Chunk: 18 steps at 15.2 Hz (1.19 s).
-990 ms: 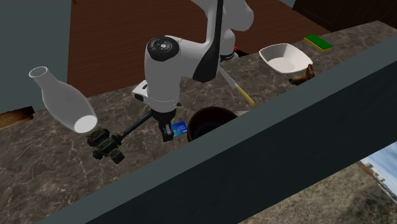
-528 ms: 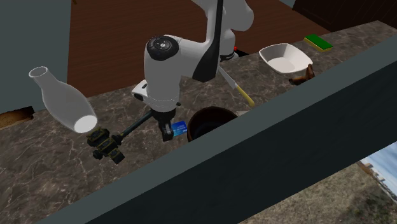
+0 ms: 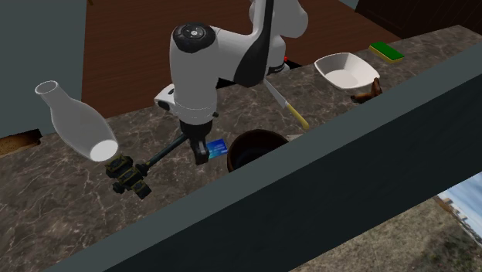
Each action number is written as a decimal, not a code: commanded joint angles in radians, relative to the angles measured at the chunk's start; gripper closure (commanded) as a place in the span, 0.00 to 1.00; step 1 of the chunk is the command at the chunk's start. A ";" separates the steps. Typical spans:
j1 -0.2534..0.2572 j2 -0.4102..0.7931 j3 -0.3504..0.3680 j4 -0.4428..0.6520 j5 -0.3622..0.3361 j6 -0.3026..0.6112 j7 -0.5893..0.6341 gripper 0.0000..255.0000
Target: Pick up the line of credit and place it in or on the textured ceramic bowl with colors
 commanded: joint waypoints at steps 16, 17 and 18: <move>-0.005 -0.072 0.013 0.136 0.048 -0.202 -0.051 1.00; -0.005 -0.075 0.014 0.147 0.049 -0.214 -0.053 1.00; -0.005 -0.077 0.014 0.157 0.051 -0.226 -0.055 1.00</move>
